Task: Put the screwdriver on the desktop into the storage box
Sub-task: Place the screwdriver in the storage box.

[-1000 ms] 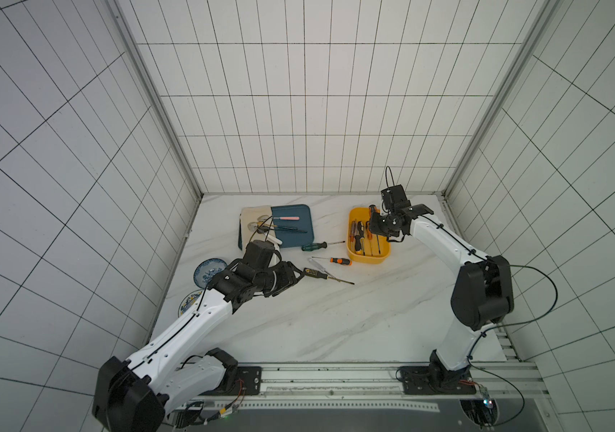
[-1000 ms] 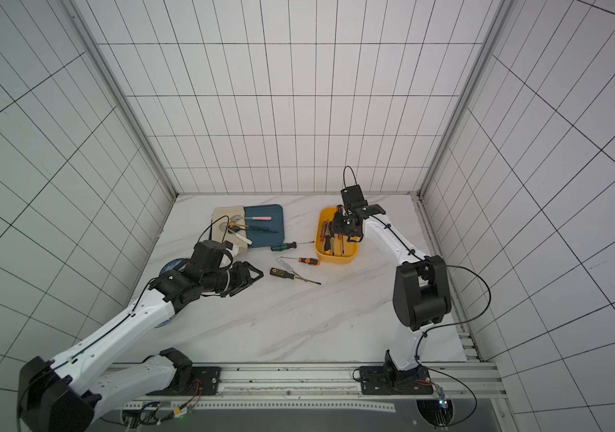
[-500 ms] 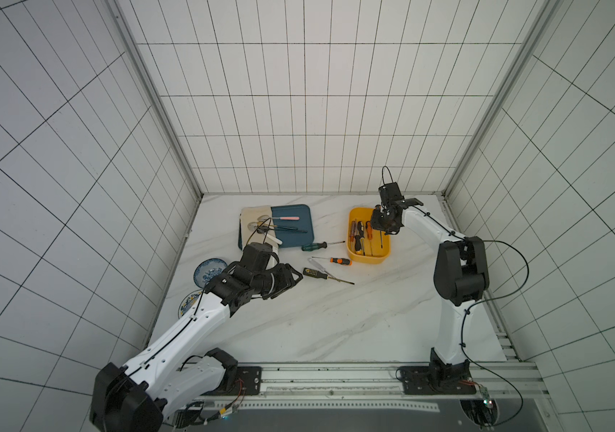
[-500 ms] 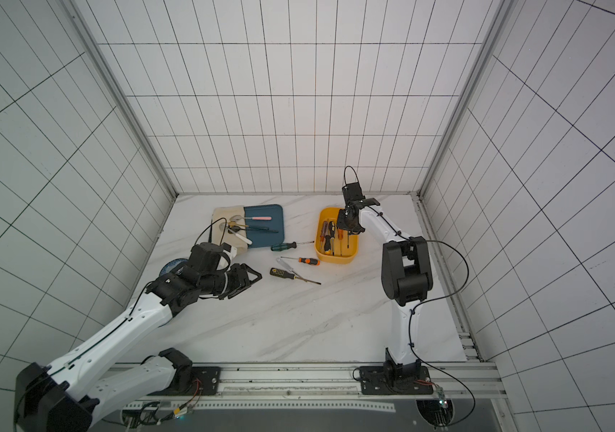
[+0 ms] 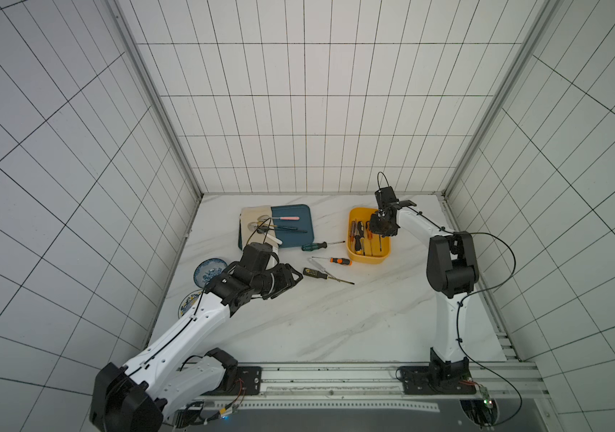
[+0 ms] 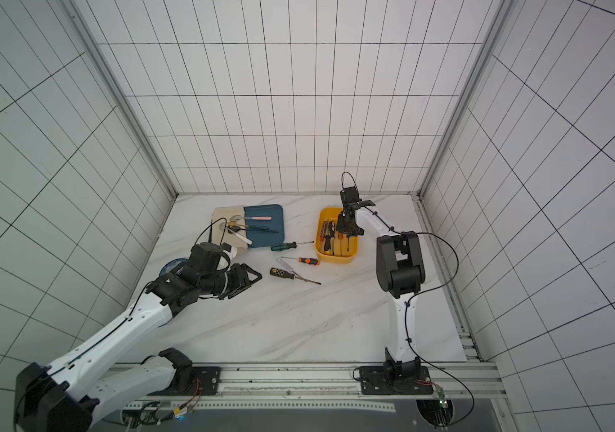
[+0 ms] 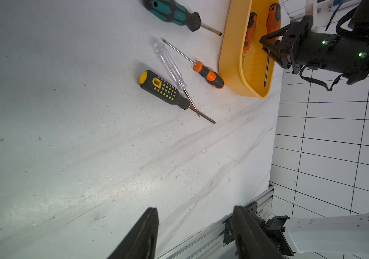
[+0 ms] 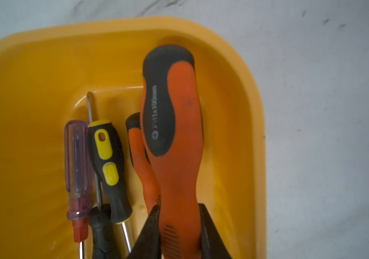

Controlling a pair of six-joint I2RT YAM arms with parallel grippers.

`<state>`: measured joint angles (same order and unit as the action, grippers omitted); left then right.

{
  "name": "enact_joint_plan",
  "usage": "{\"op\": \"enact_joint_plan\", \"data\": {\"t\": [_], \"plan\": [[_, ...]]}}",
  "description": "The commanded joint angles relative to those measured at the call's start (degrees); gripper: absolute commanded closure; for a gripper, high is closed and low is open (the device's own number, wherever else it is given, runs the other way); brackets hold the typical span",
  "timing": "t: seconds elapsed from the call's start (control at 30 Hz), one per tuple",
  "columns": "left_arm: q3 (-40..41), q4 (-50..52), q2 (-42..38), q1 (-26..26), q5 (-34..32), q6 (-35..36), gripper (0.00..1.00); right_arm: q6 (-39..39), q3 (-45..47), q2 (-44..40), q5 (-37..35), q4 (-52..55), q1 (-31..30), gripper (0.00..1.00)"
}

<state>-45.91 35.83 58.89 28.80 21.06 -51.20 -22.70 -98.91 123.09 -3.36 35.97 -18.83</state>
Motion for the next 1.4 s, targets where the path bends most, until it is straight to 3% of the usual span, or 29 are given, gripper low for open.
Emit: {"op": "enact_joint_plan", "data": {"t": [0.0,0.27,0.53,0.97,1.37], "plan": [[0.1,-0.1,0.0,-0.2,0.1,0.3,0.43,-0.1,-2.8,1.7,-1.2,0.4,0.7,0.78],[0.6,-0.2,0.1,-0.1,0.0,0.3,0.43,0.3,-5.0,3.6,0.4,0.7,0.9,0.74],[0.8,-0.2,0.2,-0.2,-0.1,0.2,0.43,0.0,-5.5,3.9,0.5,1.3,0.9,0.61],[1.2,-0.6,0.2,-0.2,-0.1,-0.3,0.43,-0.7,-4.5,2.8,2.8,1.2,0.9,0.61],[-0.4,0.1,2.4,-0.1,-2.0,0.0,0.43,-1.0,3.6,-9.7,4.7,0.5,-1.6,0.59]]}}
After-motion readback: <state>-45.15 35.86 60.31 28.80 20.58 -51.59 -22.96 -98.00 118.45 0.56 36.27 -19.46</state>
